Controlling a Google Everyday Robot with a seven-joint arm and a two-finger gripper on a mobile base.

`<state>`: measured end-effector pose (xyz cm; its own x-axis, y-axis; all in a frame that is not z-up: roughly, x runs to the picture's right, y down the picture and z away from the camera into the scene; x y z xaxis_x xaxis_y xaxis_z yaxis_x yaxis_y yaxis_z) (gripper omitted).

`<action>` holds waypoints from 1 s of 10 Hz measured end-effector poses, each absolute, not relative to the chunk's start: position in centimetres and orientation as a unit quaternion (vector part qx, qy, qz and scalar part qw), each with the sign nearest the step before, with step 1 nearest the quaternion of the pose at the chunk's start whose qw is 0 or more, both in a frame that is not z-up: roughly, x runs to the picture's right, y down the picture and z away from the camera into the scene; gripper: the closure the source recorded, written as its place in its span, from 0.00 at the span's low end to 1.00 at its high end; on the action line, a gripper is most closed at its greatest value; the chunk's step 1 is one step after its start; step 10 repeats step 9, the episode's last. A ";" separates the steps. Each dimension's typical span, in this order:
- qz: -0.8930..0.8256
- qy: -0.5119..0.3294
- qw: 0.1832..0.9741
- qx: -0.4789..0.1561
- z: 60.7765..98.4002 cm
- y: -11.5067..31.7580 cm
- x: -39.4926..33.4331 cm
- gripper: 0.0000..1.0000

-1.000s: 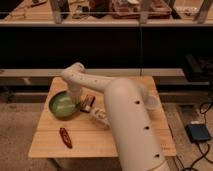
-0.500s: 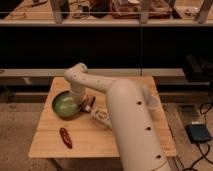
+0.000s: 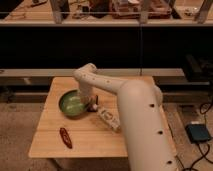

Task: Push the ceramic bowl across the table

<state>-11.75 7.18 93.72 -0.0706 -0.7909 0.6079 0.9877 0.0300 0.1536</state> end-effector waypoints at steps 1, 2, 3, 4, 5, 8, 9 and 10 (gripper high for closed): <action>-0.667 -0.279 0.668 -0.174 93.6 7.1 -10.8 1.00; -0.660 -0.277 0.676 -0.173 93.4 7.2 -10.1 1.00; -0.654 -0.275 0.683 -0.172 93.2 7.2 -9.4 1.00; -0.651 -0.272 0.687 -0.175 93.1 7.2 -8.8 1.00; -0.646 -0.268 0.692 -0.178 93.1 7.3 -7.9 1.00; -0.638 -0.266 0.700 -0.180 92.9 7.4 -7.1 1.00; -0.634 -0.264 0.704 -0.183 92.9 7.5 -6.8 1.00; -0.634 -0.264 0.704 -0.183 92.9 7.5 -6.8 1.00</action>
